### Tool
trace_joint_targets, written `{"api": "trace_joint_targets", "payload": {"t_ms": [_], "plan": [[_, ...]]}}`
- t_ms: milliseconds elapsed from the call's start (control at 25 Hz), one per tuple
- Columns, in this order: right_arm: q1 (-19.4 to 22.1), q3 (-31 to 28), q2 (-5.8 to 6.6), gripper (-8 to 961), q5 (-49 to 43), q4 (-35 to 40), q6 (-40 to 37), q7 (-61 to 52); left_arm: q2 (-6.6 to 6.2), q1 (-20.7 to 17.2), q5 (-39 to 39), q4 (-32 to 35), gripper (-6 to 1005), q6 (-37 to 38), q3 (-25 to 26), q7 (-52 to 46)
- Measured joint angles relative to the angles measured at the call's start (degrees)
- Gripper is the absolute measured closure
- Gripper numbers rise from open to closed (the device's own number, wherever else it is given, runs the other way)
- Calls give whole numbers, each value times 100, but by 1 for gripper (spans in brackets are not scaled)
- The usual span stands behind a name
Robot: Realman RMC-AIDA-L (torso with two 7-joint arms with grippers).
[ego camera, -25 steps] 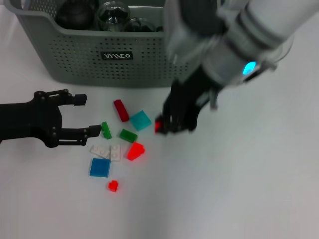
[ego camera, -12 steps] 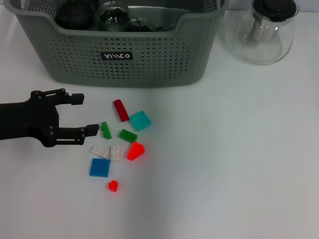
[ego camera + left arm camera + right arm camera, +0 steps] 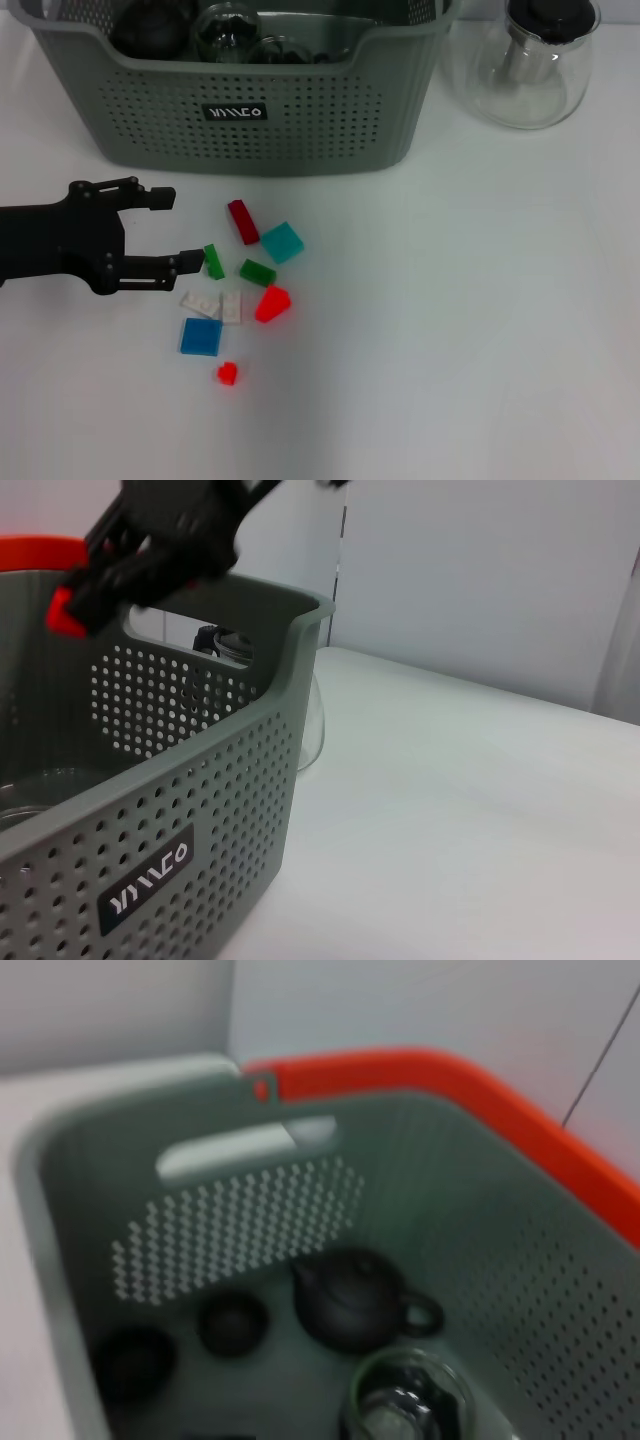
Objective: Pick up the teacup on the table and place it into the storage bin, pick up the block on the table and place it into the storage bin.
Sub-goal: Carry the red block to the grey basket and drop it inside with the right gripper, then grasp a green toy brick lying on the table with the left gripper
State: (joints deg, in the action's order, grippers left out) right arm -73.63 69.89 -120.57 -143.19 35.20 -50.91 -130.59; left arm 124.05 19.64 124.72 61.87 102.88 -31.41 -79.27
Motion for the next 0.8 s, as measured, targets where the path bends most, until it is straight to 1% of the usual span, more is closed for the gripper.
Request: {"api": "trace_joint_targets", "payload": {"t_ms": [160, 400, 600, 720, 800], "plan": [[-87, 303, -26, 706, 24, -503, 611, -26, 3, 0, 0, -16, 139, -34, 6, 0], [-90, 432, -30, 678, 24, -739, 743, -32, 5, 20, 0, -29, 139, -53, -1, 8], [-86, 436, -22, 655, 22, -770, 743, -36, 5, 39, 0, -37, 139, -56, 0, 9], [-82, 435, -21, 641, 20, -617, 690, -36, 5, 40, 0, -37, 140, -59, 11, 9], [-41, 412, -12, 558, 75, -349, 540, -37, 5, 40, 0, -37, 140, -58, 20, 9]]}}
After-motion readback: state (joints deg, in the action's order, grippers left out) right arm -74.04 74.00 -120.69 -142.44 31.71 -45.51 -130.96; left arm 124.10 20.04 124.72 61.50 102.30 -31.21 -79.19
